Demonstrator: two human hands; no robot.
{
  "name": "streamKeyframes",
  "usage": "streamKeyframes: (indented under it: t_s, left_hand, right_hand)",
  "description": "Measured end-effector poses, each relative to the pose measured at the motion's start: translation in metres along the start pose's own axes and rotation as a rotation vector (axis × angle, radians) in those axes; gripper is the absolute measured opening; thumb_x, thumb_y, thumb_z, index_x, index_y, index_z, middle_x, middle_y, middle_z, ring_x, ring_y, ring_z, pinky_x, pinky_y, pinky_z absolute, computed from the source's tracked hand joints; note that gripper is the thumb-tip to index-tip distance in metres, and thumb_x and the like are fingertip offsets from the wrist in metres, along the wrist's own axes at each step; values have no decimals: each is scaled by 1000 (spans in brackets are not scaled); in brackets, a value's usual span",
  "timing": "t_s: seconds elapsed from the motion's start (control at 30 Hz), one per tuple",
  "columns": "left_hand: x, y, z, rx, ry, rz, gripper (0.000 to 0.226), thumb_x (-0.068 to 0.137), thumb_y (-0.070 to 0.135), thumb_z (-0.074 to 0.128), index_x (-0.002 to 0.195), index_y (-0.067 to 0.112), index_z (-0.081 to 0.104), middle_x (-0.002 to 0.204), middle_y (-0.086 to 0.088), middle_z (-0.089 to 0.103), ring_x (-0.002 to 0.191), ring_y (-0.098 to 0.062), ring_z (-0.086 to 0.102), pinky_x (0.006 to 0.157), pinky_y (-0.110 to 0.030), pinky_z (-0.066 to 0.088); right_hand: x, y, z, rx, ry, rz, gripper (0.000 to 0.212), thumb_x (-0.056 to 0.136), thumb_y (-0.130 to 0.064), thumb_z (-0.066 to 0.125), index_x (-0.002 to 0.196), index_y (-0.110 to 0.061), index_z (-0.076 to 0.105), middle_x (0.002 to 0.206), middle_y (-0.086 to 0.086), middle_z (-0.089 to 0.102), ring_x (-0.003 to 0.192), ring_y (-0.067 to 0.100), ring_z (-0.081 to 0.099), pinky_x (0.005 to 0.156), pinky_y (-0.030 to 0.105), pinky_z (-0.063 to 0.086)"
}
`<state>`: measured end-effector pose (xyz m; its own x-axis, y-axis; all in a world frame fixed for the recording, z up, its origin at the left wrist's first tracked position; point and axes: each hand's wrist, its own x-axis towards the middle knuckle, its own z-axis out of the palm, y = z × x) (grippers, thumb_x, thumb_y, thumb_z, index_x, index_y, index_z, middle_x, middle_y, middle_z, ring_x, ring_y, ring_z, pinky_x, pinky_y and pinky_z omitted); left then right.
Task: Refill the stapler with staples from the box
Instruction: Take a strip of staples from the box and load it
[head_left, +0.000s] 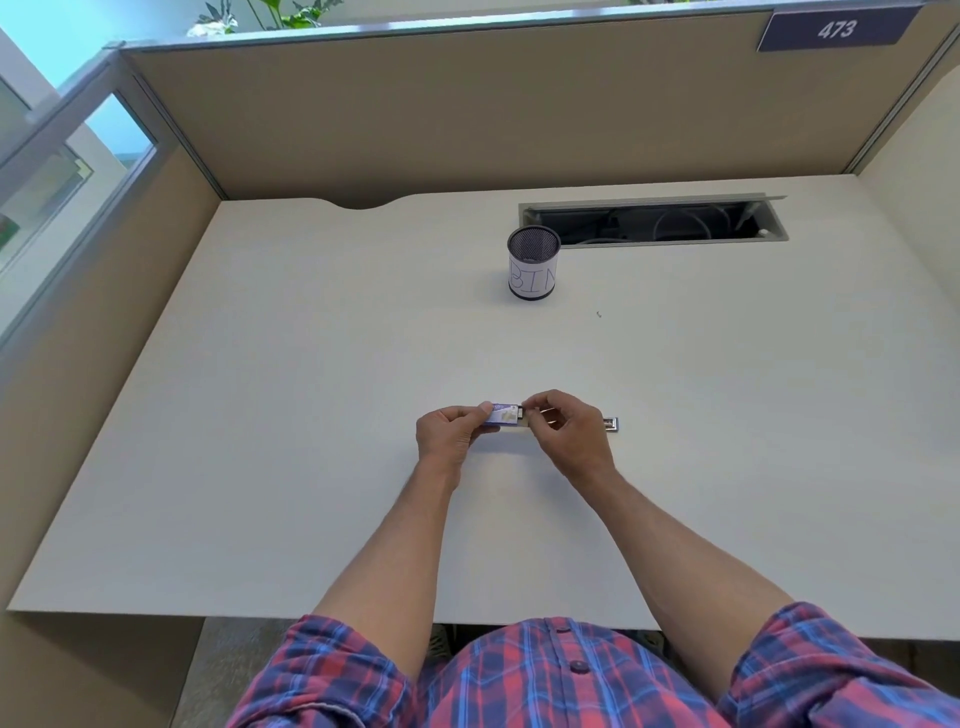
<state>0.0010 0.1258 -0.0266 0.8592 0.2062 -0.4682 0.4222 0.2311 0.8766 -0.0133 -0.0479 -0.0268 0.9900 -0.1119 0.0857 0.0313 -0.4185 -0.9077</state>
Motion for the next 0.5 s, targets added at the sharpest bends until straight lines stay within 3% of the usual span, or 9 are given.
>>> streamKeyframes:
  t_s: [0.13, 0.23, 0.37, 0.5]
  left_hand:
    - [2, -1, -1, 19, 17, -3, 11, 83, 4, 81, 76, -3, 77, 79, -21, 75, 64, -24, 73, 79, -31, 60]
    - [4, -2, 0, 19, 20, -15, 12, 84, 5, 81, 75, -1, 77, 75, -18, 76, 64, -24, 73, 80, -31, 61]
    - [6, -3, 0, 7, 24, -32, 12, 85, 5, 80, 77, -3, 76, 72, -16, 75, 62, -22, 72, 79, -31, 60]
    - [7, -3, 0, 17, 26, -36, 14, 84, 7, 81, 74, -2, 76, 71, -16, 75, 62, -21, 72, 77, -30, 60]
  right_hand:
    - [0, 4, -2, -119, 17, -146, 18, 82, 6, 71, 86, -10, 78, 91, 3, 64, 73, 12, 67, 63, 14, 53]
    - [0, 5, -4, -206, 7, -240, 18, 80, 8, 73, 86, -7, 79, 88, 5, 61, 71, 19, 63, 63, 25, 57]
    - [0, 5, -4, -250, -17, -265, 17, 82, 7, 72, 89, -6, 80, 87, 5, 62, 68, 23, 62, 61, 38, 57]
    - [-1, 4, -5, -230, -29, -228, 16, 84, 6, 71, 91, -6, 80, 87, 5, 63, 68, 21, 62, 65, 32, 57]
